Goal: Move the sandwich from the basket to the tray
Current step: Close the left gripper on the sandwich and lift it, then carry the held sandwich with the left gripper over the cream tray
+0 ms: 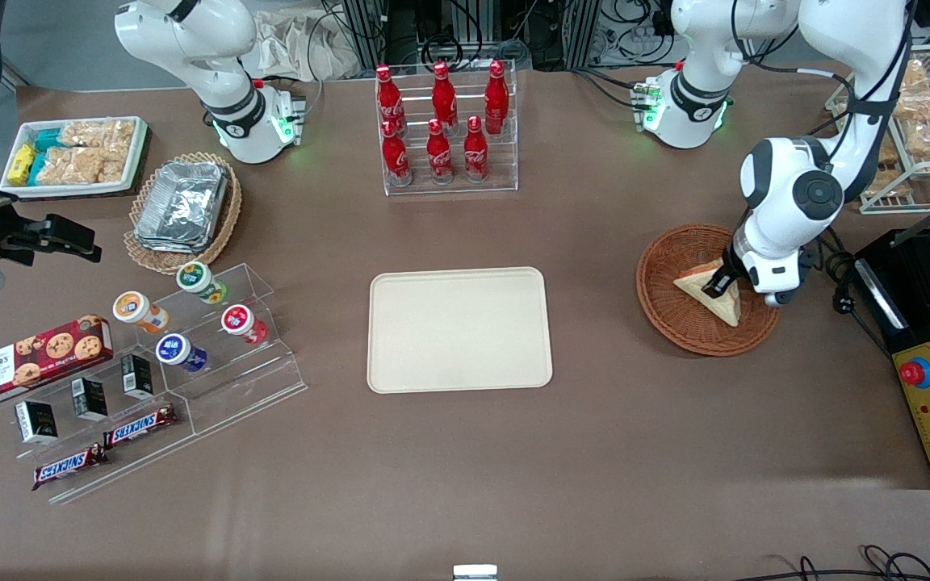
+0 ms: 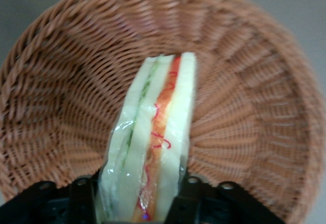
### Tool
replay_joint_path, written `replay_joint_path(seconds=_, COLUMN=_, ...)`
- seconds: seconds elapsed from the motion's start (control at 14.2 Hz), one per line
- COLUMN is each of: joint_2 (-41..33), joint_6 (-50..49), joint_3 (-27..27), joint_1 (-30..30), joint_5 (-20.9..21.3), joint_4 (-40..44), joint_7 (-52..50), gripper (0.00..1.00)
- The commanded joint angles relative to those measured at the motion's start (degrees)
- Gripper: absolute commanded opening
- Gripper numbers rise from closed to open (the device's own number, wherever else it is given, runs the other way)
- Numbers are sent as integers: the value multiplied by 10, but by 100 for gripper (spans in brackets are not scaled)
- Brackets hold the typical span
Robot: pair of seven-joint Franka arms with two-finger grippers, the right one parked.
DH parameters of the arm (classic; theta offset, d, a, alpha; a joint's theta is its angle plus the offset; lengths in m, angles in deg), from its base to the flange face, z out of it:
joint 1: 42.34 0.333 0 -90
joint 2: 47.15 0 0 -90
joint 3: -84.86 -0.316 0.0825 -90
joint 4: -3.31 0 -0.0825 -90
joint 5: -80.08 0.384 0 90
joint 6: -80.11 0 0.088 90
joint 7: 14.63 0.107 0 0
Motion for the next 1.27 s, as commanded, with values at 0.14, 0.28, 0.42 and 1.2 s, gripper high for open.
replay_joint_path(seconds=0.14, joint_2=-55, joint_6=-167, joint_3=25, joint_1=-2, joint_5=10, joint_4=121, joint_7=22, gripper=0)
replay_joint_path(seconds=0.28, joint_2=-51, joint_6=-329, joint_3=50, joint_1=-3, joint_5=9, joint_4=254, joint_7=65, gripper=0)
replay_joint_path(seconds=0.42, joint_2=-25, joint_6=-482, joint_3=78, joint_1=-3, joint_5=2, joint_4=402, joint_7=106, gripper=0)
replay_joint_path(seconds=1.2, joint_2=151, joint_6=-449, joint_3=266, joint_1=-97, joint_5=32, joint_4=548, joint_7=120, gripper=0)
